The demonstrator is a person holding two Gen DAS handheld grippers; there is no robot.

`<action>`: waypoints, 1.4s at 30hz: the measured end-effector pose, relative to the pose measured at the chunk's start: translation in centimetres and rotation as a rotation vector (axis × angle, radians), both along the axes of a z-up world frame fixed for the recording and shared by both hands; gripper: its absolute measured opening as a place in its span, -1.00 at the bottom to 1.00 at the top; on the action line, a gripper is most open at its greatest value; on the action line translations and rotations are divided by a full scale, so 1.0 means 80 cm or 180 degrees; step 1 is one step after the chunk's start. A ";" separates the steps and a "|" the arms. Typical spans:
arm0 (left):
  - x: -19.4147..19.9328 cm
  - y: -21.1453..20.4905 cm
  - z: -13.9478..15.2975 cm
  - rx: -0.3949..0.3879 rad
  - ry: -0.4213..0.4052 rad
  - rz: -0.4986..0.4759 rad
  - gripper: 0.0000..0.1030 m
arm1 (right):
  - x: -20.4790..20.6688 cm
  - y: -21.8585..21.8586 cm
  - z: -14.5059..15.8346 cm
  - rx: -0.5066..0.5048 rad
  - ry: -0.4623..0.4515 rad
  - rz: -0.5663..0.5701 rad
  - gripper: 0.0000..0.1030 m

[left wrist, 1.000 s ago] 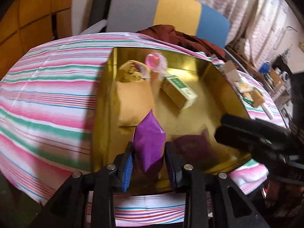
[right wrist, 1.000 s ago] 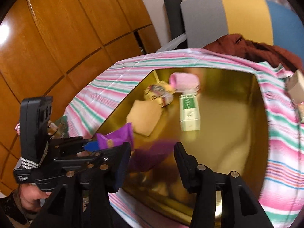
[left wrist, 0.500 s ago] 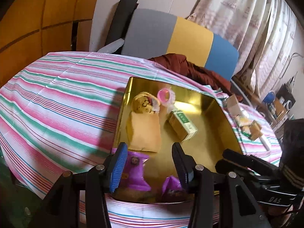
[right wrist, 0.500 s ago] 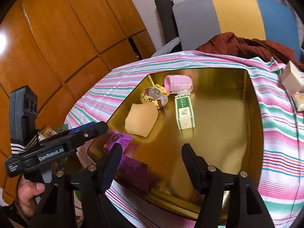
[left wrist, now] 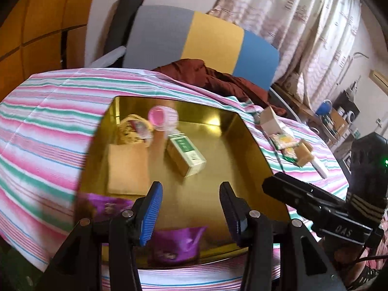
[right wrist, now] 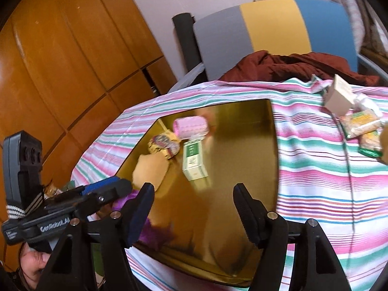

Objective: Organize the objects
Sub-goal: 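Grasp the yellow sponge with the right gripper while the left gripper approaches the WEIDAN packets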

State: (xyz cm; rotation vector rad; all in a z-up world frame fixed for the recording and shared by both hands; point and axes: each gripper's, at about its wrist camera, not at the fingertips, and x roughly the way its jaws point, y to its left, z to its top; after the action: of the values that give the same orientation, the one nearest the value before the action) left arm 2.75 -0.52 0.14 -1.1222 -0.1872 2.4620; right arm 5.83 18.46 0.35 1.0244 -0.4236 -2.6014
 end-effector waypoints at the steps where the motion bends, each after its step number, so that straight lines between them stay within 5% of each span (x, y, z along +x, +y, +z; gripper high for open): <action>1: 0.000 0.006 0.001 -0.0004 0.0005 -0.0034 -0.04 | 0.001 0.006 0.001 -0.0010 0.0004 -0.0038 0.33; 14: -0.004 0.092 0.009 -0.0028 -0.0004 -0.0529 -0.04 | 0.009 0.119 -0.006 -0.0038 0.0031 -0.0780 0.33; 27: 0.007 0.166 0.008 -0.0089 -0.0054 -0.0943 -0.04 | -0.007 0.283 -0.021 0.0120 -0.0017 -0.1886 0.33; 31: 0.008 0.179 0.009 -0.0110 -0.0073 -0.1001 -0.04 | -0.031 0.313 -0.031 0.0191 -0.0085 -0.2002 0.25; 35: 0.010 0.189 0.009 -0.0144 -0.0079 -0.1052 -0.04 | -0.050 0.329 -0.041 0.0279 -0.0152 -0.1958 -0.07; 42: 0.006 0.203 0.012 -0.0135 -0.0081 -0.1119 -0.04 | -0.022 0.367 -0.055 0.0161 -0.0274 -0.2297 -0.01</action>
State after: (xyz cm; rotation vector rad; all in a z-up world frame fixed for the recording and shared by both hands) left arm 3.23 15.74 1.10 -1.0990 0.0524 2.1497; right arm 4.09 47.82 -4.06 1.1633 -0.8921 -3.2037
